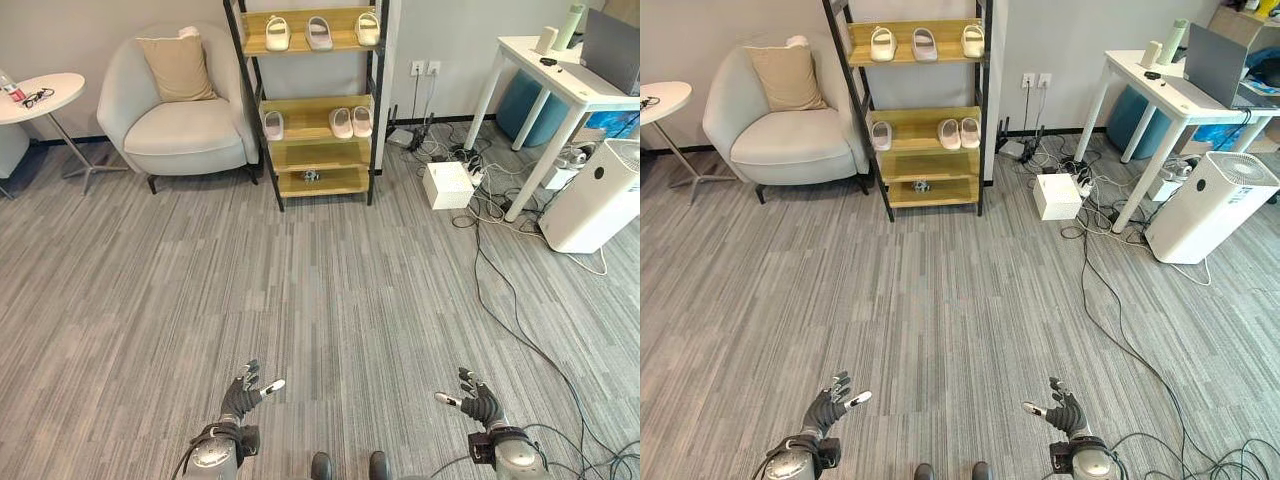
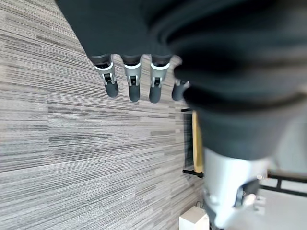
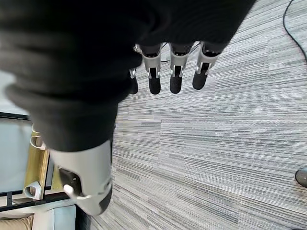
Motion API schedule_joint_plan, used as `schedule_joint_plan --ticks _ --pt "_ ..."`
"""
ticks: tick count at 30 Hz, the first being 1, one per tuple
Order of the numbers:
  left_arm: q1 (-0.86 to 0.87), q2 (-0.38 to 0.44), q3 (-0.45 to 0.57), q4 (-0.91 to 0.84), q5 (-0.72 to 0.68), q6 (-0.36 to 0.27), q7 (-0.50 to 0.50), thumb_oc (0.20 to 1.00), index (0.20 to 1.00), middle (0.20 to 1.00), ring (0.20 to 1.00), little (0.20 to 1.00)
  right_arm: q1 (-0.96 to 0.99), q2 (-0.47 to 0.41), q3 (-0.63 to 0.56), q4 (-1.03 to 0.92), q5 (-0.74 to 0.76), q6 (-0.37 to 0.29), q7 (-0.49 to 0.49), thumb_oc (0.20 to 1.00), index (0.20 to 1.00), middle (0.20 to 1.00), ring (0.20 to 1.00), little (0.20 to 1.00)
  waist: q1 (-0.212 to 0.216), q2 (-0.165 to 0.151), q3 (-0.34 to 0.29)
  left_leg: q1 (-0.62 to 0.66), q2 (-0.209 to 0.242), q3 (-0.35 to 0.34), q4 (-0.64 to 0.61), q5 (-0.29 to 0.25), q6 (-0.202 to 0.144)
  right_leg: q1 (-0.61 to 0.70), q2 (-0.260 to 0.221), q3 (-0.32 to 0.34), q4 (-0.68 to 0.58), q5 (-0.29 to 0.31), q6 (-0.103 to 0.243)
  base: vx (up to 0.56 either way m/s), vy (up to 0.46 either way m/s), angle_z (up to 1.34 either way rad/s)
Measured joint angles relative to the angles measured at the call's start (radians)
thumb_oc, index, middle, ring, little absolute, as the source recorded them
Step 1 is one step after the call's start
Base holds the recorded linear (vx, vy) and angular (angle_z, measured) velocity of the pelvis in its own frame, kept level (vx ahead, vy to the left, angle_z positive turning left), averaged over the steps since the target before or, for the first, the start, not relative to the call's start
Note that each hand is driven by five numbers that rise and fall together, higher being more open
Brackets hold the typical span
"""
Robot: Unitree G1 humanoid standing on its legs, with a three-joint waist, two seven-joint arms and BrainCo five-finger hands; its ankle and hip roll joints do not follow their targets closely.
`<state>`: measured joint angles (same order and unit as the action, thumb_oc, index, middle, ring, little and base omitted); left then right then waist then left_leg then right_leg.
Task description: Arrange the slippers neatly on the shoe rack.
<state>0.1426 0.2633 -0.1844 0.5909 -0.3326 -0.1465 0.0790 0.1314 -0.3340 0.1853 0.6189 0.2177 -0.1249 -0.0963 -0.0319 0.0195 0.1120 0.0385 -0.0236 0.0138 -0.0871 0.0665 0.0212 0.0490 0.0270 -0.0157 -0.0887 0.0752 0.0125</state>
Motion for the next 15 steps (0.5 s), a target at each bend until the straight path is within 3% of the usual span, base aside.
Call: schedule_joint_plan --ticks 10,15 --pt "-0.031 0.009 -0.010 -0.002 0.049 0.002 -0.003 1.000 1.000 1.000 1.000 1.000 -0.024 -0.001 -0.002 -0.041 0.004 -0.004 0.016 1.000 1.000 1.000 1.000 1.000 -0.014 -0.002 0.059 -0.033 0.001 0.024 0.000 -0.003 0.000 -0.040 0.000 0.017 0.000 0.008 -0.002 0.03 0.028 -0.07" --pt "-0.029 0.052 -0.003 -0.042 0.058 -0.002 -0.005 1.000 1.000 1.000 1.000 1.000 -0.062 -0.020 -0.025 -0.046 0.021 -0.006 0.013 1.000 1.000 1.000 1.000 1.000 -0.011 -0.008 0.103 -0.059 -0.003 0.024 0.000 -0.007 0.007 -0.065 -0.002 0.016 0.009 0.021 -0.008 -0.03 0.116 -0.02"
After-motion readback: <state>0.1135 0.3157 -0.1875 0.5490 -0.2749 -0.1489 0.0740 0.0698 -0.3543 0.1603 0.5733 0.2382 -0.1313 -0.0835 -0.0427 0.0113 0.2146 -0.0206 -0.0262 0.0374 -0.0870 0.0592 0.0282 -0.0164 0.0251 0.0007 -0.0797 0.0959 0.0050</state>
